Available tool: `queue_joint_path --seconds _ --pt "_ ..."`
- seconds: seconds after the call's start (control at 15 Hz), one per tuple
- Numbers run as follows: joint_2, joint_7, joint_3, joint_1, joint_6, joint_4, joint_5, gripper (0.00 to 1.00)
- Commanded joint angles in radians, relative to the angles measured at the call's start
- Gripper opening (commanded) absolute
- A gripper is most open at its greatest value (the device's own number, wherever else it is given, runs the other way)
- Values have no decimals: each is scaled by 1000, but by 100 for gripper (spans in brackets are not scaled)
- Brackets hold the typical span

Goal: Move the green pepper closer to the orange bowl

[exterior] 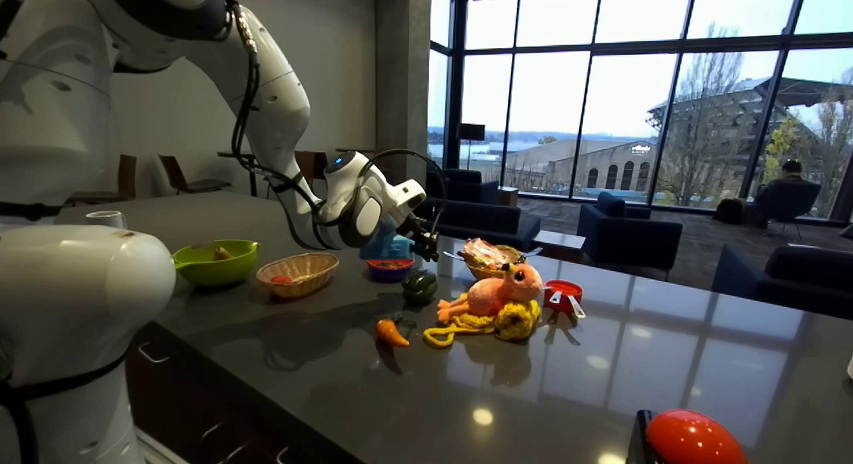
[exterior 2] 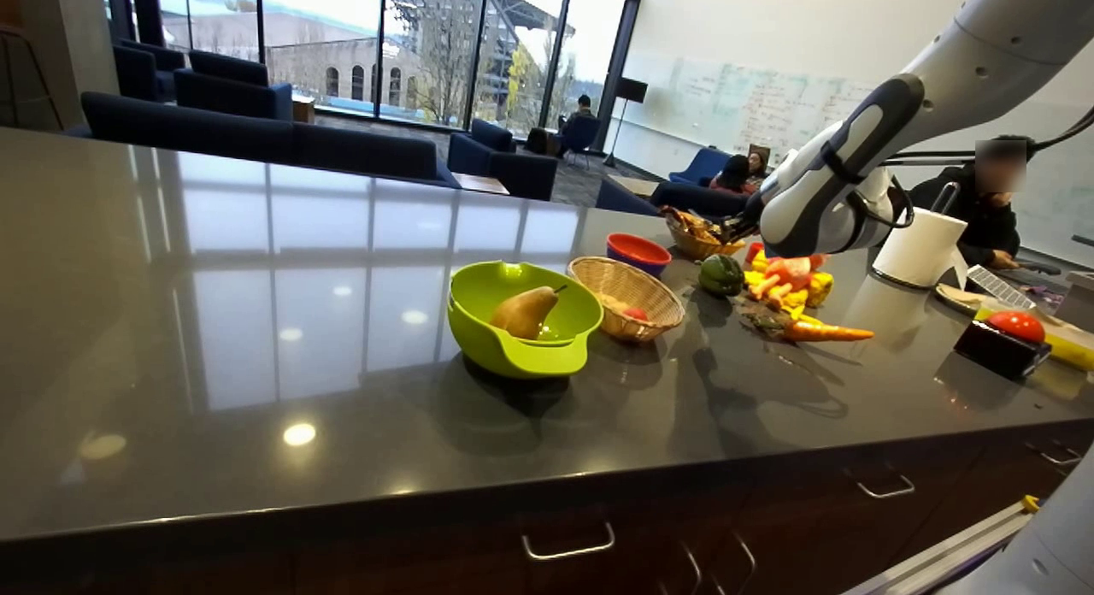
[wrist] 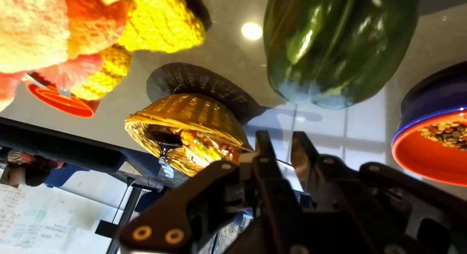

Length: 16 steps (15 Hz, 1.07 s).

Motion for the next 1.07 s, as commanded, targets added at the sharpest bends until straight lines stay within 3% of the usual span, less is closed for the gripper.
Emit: queue_joint_path --seconds 0.0,0.07,0.13,0.33,0.73,0.93,1.0 --pt "-38 -28 -28 25 0 -14 -1 0" --pt "-43 -28 -28 25 0 -17 -3 0" --pt "-49 -26 -27 24 0 -21 -6 26" --pt "-62 -17 -10 14 0 -43 -18 35" --pt "-119 31 75 -44 0 -142 -77 74" --pt "-137 11 58 -23 1 -165 -63 97" --pt "-147 -11 37 -1 -10 -170 -50 99"
